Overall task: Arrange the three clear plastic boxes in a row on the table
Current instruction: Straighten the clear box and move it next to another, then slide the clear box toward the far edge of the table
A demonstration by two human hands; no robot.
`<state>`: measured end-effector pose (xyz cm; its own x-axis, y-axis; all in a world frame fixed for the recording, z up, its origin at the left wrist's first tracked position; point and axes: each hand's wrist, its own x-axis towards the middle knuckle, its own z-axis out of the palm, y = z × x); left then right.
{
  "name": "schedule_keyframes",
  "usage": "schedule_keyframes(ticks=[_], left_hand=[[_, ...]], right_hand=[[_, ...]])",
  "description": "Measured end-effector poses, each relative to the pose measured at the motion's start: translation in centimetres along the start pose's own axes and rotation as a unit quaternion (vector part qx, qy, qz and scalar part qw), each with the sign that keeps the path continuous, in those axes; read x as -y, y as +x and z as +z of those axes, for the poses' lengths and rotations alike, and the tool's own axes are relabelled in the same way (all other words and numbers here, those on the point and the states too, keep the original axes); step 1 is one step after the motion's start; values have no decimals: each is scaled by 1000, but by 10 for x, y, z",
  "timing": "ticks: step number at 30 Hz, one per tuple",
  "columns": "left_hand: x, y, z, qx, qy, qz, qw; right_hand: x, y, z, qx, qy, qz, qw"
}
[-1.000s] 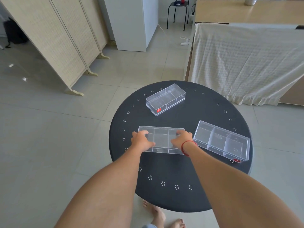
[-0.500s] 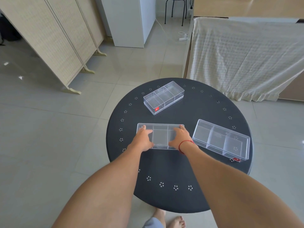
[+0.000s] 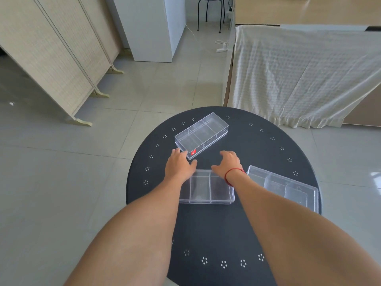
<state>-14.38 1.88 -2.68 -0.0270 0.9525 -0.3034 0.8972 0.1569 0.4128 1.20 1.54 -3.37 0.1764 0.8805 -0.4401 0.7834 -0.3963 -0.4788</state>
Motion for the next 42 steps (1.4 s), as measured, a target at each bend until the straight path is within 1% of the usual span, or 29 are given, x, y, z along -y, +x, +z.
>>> schedule_keyframes(ticks=[5, 9, 12, 14, 18, 21, 23, 28, 33, 38, 42], left_hand=[[-4, 43, 0, 8, 9, -48, 999], [-11, 74, 1, 9, -39, -132, 990], [-16, 93, 5, 0, -56, -162, 985], [-18, 104, 8, 4, -53, -165, 985], [-22, 123, 3, 21, -101, -180, 978], [-20, 130, -1, 31, -117, -178, 976], [-18, 130, -1, 41, -131, -179, 974], [-18, 125, -1, 66, -188, -182, 963], [-14, 112, 1, 78, -207, -183, 958], [-17, 95, 4, 42, -231, -224, 946], [-17, 80, 1, 17, -278, -217, 936]], right_hand=[[13, 37, -3, 6, 22, 33, 999], [23, 67, -5, 1, 62, 69, 996], [31, 87, -9, -21, 109, 79, 991], [34, 99, -11, -35, 126, 89, 987], [34, 112, -17, -59, 142, 119, 981], [29, 118, -18, -71, 152, 125, 978], [25, 119, -19, -60, 160, 136, 976], [21, 114, -18, 5, 160, 189, 969], [11, 101, -19, 7, 135, 207, 969], [1, 86, -25, 19, 140, 211, 967], [-1, 75, -33, 24, 174, 200, 964]])
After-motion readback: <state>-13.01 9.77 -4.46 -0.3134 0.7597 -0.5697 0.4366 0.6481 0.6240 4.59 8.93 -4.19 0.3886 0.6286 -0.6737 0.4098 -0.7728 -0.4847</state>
